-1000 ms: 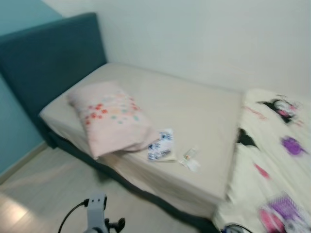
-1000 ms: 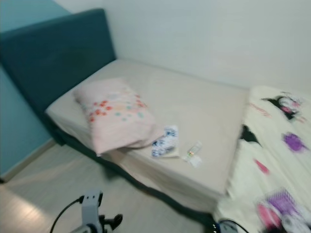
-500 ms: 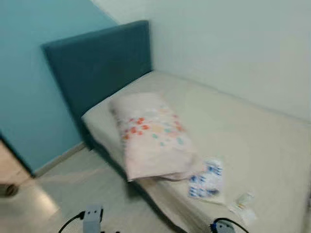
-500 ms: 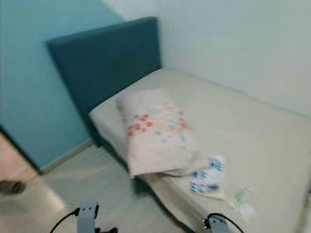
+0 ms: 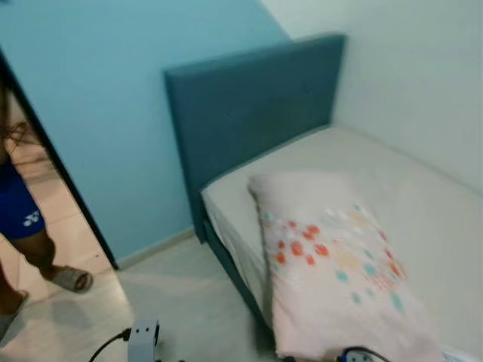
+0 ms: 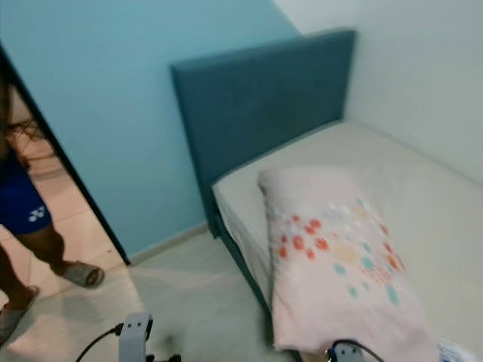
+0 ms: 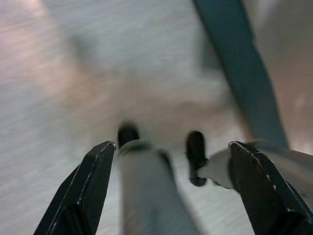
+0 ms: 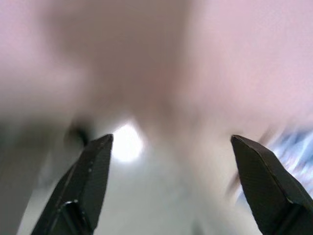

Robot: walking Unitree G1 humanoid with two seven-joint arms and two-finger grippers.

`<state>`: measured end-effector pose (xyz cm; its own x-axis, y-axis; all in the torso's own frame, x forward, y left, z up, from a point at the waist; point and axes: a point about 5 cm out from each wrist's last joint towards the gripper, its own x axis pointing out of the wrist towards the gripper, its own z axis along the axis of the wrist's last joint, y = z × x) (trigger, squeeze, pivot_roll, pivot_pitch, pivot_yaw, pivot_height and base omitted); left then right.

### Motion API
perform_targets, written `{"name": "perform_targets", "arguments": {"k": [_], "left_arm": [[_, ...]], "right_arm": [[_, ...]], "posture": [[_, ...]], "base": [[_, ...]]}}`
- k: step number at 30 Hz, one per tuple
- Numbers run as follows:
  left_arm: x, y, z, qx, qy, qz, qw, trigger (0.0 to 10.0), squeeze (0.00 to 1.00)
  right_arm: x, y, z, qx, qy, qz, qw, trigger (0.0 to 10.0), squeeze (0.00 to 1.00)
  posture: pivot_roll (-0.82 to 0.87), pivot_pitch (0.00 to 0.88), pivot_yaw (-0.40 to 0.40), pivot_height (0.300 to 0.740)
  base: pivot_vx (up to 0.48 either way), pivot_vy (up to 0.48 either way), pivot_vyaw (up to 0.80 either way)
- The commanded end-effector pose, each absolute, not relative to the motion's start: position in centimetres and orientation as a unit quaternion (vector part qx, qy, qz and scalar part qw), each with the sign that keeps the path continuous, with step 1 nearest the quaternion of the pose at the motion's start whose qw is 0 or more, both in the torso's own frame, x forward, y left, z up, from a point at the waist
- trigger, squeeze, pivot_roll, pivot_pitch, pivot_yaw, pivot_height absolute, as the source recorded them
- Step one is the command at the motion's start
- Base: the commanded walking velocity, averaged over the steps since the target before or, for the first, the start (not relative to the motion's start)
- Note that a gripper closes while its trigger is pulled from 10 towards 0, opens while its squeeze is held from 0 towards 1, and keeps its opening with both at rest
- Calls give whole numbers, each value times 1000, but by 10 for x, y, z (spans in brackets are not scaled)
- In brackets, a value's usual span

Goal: Clean up the room

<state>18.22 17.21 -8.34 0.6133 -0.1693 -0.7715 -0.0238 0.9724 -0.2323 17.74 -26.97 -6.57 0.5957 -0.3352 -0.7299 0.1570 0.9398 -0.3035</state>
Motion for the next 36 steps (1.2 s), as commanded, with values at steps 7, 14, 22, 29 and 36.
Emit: {"name": "perform_targets", "arguments": {"k": [7, 14, 22, 29, 36], "left_arm": [[180, 177, -84, -102, 445, -46, 888, 10000, 0], [181, 175, -84, -110, 444, -48, 888, 10000, 0], [177, 171, -86, -136, 448, -52, 882, 10000, 0], [174, 166, -87, -174, 445, -58, 877, 10000, 0], [169, 164, -88, -179, 452, -76, 870, 10000, 0]], "right_arm": [[263, -299, 14, -180, 220, -222, 933, 10000, 0], [301, -284, 49, -220, 145, -197, 944, 10000, 0], [298, -267, 25, -252, 260, -150, 920, 10000, 0], [251, -312, -2, -263, 421, -170, 851, 10000, 0], [195, -387, 10, -249, 496, -225, 801, 10000, 0]], "posture": [[-98, 26, 30, 740], [-93, 29, 22, 740], [-89, 40, 19, 740], [-95, 50, 16, 740], [-116, 58, 26, 740]], "base": [[480, 0, 0], [480, 0, 0], [420, 0, 0], [0, 0, 0], [0, 0, 0]]}}
